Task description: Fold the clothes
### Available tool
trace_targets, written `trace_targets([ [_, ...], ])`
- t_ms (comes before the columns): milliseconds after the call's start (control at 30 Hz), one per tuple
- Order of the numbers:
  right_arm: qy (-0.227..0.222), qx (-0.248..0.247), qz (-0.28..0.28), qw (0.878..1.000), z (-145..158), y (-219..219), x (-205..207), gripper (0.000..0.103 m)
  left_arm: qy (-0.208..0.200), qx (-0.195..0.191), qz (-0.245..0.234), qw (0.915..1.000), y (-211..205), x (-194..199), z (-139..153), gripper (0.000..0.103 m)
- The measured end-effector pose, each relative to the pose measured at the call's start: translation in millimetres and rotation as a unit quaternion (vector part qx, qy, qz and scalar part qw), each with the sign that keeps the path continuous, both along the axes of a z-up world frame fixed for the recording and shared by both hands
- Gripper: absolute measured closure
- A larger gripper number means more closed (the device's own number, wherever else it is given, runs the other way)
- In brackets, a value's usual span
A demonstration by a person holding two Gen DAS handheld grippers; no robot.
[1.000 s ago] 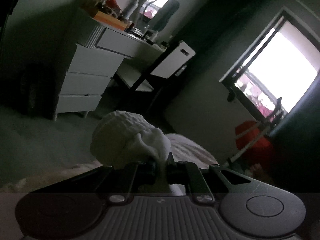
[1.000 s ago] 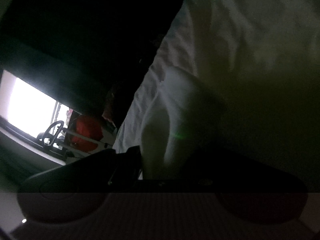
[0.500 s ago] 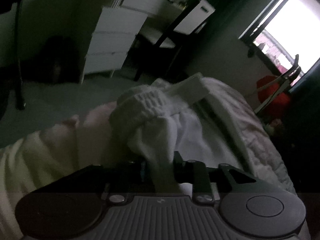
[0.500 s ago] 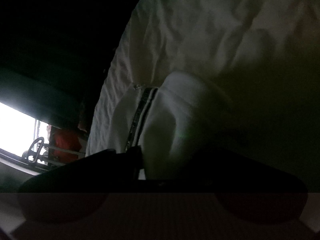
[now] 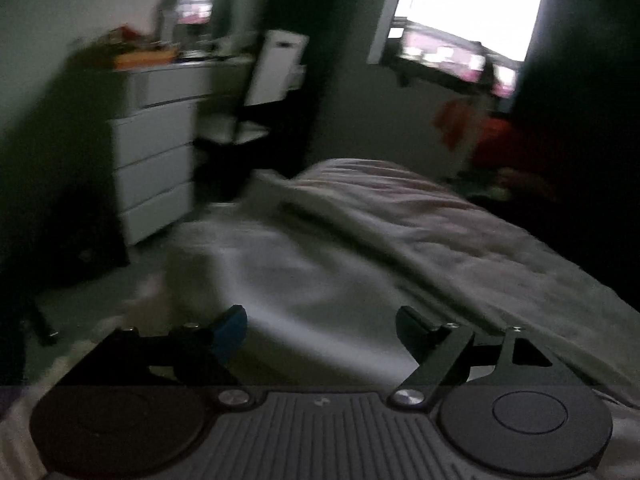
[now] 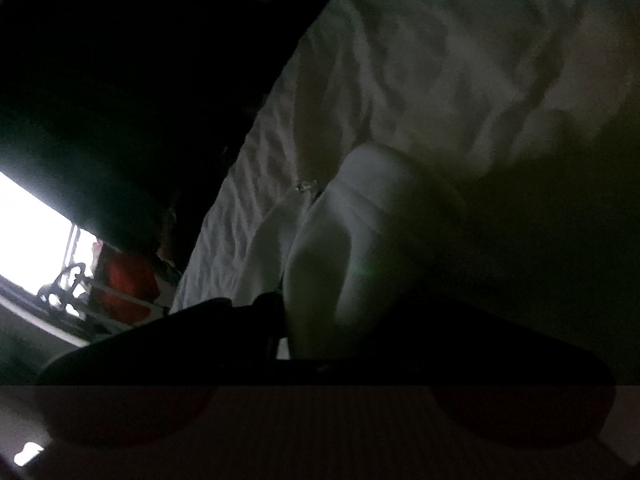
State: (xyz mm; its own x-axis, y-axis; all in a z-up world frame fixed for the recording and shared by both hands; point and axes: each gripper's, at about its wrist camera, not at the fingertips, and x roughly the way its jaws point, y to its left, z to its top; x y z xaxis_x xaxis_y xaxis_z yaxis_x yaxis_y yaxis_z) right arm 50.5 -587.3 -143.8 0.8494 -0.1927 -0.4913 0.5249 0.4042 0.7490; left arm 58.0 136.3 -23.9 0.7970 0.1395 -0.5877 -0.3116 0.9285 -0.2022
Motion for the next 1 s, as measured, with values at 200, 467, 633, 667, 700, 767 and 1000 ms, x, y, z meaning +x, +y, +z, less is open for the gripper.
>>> trace_targets([
  [200,0.046,-0.055,0.011,0.997,4.4,6.6,5.9,0.088,-0.017,0.03,-0.117,0.9926,-111.2,32.6,-27.0,0.017],
  [467,0.065,-0.091,0.015,0.994,4.1,10.6,15.2,0.088,0.04,0.155,-0.186,0.9695,-181.7,68.5,-113.9,0.016],
  [633,0.081,-0.145,0.017,0.986,14.6,22.9,20.9,0.088,0.051,0.135,-0.19,0.9711,-170.2,72.2,-126.1,0.014],
  [667,0.084,-0.155,0.017,0.984,17.4,25.2,21.9,0.088,0.052,0.134,-0.19,0.9711,-169.8,73.7,-126.1,0.014],
  [700,0.086,-0.165,0.016,0.982,20.3,27.5,22.9,0.088,0.052,0.133,-0.191,0.9711,-169.4,75.1,-126.6,0.014],
  [767,0.089,-0.194,0.019,0.977,28.6,35.8,25.7,0.088,0.053,0.131,-0.193,0.971,-168.6,77.6,-126.7,0.014],
  [1000,0.051,-0.355,0.045,0.932,79.7,100.6,34.2,0.088,0.046,0.102,-0.194,0.9746,-164.1,76.2,-114.1,0.014],
])
